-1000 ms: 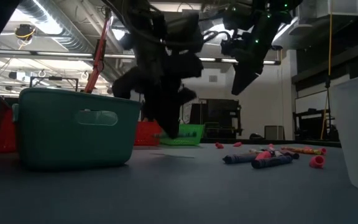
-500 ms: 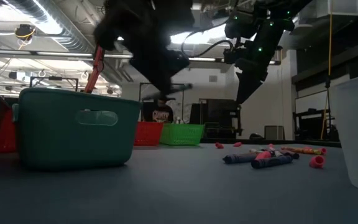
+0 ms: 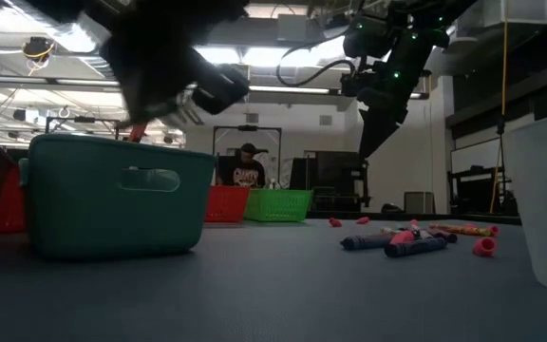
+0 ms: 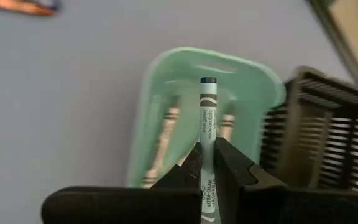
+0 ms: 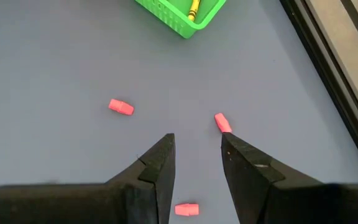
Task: Sort crayons
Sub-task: Put the light blue crayon into the black basket
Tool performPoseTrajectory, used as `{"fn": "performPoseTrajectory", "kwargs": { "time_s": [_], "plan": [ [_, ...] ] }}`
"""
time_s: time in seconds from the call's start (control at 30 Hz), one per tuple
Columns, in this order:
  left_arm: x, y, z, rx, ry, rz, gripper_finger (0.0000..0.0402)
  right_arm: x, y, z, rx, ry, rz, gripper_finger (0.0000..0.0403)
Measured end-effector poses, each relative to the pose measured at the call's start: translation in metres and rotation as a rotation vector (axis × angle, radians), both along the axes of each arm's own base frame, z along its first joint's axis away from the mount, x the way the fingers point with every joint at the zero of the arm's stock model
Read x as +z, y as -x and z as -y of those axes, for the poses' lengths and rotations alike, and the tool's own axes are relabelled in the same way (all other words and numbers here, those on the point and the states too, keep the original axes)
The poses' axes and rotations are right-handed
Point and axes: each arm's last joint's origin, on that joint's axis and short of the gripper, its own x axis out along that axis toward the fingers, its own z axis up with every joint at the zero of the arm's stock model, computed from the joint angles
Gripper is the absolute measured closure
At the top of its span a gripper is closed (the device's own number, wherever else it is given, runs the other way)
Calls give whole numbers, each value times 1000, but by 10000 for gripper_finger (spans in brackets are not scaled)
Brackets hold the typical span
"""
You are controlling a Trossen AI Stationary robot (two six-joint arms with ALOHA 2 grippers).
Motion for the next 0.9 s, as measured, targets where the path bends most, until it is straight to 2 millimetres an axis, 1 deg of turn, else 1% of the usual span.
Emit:
{"fn": "performPoseTrajectory", "kwargs": {
  "time_s": [0.3,0.5,0.73,0.9],
  "plan": [
    [0,11,23,11,101,-126,398,0,0,0,-11,-6,4,274],
    [0,17,30,46,140,-216,398,0,0,0,-12,-9,5,274],
    [0,21,37,40,142,-241,398,0,0,0,-12,-8,5,274],
    [0,25,45,88,142,-292,395,0,0,0,-12,-8,5,274]
  ]
}}
